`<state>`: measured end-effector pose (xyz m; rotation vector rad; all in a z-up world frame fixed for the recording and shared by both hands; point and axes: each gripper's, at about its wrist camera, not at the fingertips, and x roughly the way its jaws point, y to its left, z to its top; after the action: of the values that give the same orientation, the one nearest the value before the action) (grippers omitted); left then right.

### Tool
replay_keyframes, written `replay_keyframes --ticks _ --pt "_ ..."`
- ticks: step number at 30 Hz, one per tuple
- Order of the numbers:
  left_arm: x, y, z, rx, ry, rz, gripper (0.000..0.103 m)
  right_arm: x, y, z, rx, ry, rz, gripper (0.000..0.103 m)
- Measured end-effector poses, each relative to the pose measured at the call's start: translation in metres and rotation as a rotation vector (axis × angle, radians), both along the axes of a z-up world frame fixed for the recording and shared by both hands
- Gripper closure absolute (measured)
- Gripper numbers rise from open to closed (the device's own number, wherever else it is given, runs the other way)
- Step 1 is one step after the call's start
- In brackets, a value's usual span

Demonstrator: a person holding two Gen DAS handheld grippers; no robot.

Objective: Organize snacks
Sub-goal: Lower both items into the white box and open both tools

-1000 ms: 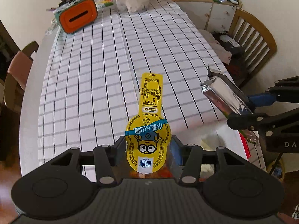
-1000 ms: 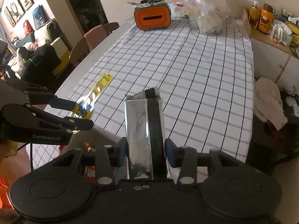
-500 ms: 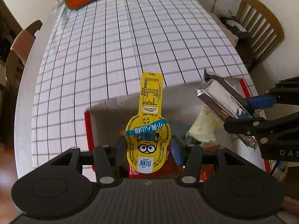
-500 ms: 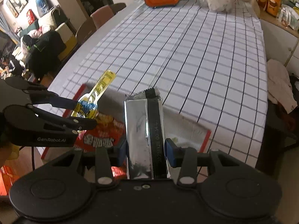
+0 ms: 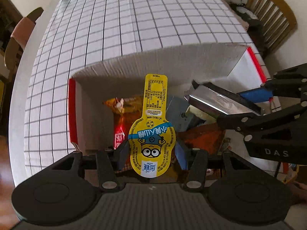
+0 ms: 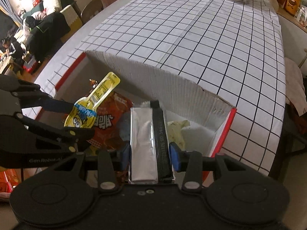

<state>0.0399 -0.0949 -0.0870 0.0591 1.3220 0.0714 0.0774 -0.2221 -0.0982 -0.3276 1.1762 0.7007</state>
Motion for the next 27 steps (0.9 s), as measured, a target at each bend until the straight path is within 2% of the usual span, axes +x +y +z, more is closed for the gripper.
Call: replay_keyframes --ticks 8,18,22,27 --pt "0.001 -0.007 -0.014 0.012 0.025 0.009 0.052 -0.003 0.004 -0.004 -0.018 -0.002 0.032 0.062" --pt "0.006 -0.009 -0.024 0.000 0.031 -0.029 0.051 -0.004 0.007 -0.011 -0.023 0.011 -0.003 0.060" --pt "0.005 -0.006 -0.026 -0.018 0.029 -0.050 0.043 -0.006 0.005 -0.011 -0.030 0.011 -0.044 0.060" --pt "0.000 -0.004 -0.018 -0.035 0.004 -0.078 0.039 -0.010 0.000 -0.008 -0.021 0.006 -0.102 0.058"
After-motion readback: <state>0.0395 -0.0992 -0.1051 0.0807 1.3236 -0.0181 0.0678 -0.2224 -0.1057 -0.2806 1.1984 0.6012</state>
